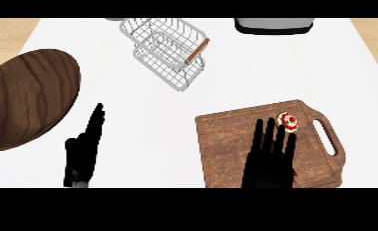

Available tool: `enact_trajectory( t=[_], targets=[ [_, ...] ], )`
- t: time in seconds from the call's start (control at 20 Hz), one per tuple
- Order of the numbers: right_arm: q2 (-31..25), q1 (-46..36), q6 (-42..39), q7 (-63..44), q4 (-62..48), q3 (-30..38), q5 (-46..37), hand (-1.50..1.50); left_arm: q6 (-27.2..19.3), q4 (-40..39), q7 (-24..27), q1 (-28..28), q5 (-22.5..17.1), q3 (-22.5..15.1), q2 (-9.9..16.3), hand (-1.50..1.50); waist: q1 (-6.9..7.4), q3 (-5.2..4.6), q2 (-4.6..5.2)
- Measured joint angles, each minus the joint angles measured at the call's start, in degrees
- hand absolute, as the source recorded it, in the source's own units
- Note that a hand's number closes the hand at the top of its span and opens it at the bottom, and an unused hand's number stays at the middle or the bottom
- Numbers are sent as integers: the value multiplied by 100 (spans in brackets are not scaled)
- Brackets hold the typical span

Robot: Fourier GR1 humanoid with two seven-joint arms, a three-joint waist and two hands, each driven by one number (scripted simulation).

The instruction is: Pick the sweet potato from the cutting board and place it in the tiered basket

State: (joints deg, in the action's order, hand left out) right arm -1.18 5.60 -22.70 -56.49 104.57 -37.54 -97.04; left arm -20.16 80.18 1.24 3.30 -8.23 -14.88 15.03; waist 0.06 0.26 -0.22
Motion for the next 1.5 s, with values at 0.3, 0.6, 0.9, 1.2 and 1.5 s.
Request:
enact_trajectory(
  t=[0.3, 0.6, 0.9, 1.2, 1.5],
  targets=[
    [49, -44, -104, 134, -230, 401, 85, -150, 111, -103, 73, -54, 47, 128, -75, 0, -5, 8, -7],
    [28, 81, -94, 154, -230, 630, 292, -150, 114, -19, -83, -52, 182, 172, -141, 0, -7, -2, -6],
    [24, 13, -2, 238, -475, 936, 473, -150, 161, -13, -76, -21, 330, 244, -228, 0, -4, -7, -7],
    [-4, -60, 288, 394, -739, 1150, 546, 150, 305, -100, -6, -26, 405, 358, -331, 0, -1, -24, -36],
    [-240, -186, 504, 673, -872, 1156, 560, 150, 318, 42, -180, 21, 515, 403, -346, 0, 11, -67, -66]
  ],
)
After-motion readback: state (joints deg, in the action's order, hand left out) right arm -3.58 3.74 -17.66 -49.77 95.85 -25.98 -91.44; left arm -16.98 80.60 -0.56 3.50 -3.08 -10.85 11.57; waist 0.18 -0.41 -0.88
